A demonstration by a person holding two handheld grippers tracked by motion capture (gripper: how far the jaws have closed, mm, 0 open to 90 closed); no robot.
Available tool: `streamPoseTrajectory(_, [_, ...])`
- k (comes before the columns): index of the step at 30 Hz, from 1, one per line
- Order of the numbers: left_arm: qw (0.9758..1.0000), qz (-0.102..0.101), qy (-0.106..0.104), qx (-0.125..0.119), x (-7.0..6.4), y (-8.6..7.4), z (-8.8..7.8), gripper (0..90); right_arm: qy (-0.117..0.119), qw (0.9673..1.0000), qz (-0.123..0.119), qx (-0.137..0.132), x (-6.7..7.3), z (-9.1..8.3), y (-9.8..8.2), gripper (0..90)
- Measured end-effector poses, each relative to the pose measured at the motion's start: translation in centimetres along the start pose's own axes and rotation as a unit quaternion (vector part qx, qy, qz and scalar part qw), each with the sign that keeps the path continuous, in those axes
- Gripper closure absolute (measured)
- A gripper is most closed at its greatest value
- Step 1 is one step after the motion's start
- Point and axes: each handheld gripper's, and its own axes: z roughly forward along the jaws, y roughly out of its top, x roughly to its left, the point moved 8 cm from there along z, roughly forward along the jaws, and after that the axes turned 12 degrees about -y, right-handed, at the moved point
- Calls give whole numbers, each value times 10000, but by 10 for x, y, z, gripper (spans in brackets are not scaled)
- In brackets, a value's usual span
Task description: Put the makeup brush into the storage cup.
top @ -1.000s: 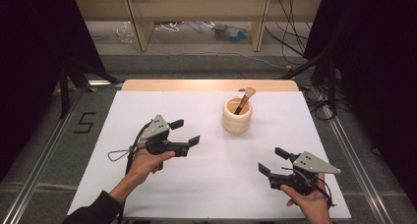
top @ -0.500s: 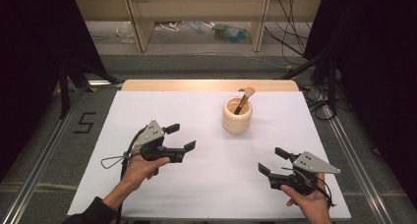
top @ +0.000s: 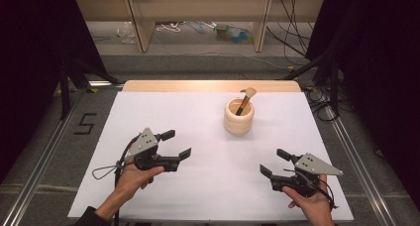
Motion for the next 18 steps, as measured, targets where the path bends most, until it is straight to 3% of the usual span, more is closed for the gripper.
streamPoseTrajectory(18, [9999,-9,159,-3,-6,-18,-28,165,38,10000,-23,-21,1,1,0,204])
